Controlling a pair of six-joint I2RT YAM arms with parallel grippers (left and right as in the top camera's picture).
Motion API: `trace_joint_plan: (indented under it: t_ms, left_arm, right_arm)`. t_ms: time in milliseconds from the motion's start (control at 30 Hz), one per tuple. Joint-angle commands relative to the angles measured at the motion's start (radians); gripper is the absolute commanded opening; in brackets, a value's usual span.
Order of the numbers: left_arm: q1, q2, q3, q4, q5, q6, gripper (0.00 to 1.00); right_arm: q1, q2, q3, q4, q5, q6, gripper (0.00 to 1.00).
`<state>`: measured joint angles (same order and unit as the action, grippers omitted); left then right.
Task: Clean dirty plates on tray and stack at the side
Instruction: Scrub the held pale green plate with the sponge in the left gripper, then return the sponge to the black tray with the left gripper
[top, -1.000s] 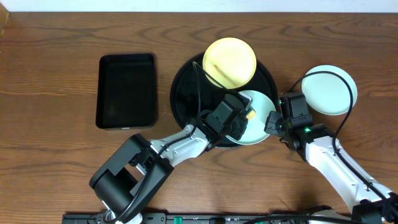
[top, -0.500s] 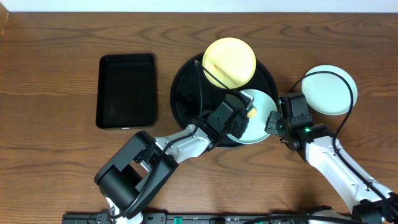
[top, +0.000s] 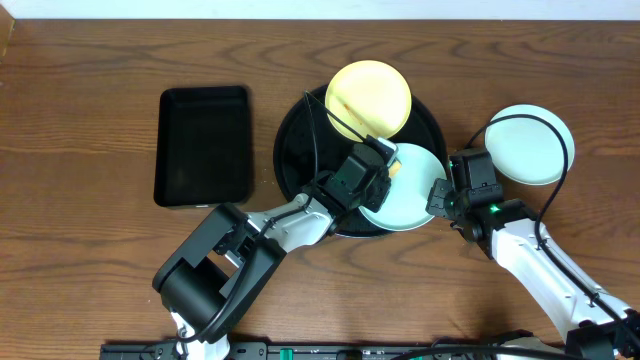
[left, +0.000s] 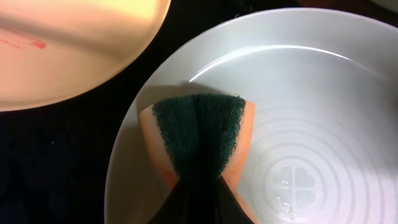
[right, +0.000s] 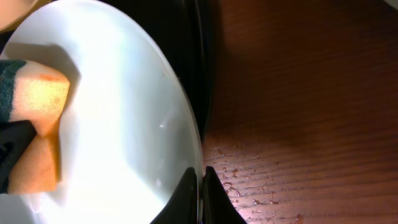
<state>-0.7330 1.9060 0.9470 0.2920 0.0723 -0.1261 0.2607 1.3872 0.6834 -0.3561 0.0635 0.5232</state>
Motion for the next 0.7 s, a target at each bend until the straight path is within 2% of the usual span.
trace_joint_plan:
  t_ms: [0,500,667]
  left_arm:
    - [0.008,0.036,0.003,0.008,-0.036,0.026,0.08]
    - [0.008,0.04,0.003,0.048,-0.036,0.029,0.08]
    - [0.01,0.077,0.003,0.104,-0.036,0.044,0.08]
  right_arm:
    - [-0.005,-0.003,0.001,-0.003,-0.016,-0.001,0.01]
    - [-0.005,-0.003,0.001,-0.003,-0.016,0.0,0.01]
    - [-0.005,-0.003,0.001,-0.003,-0.016,-0.001,0.01]
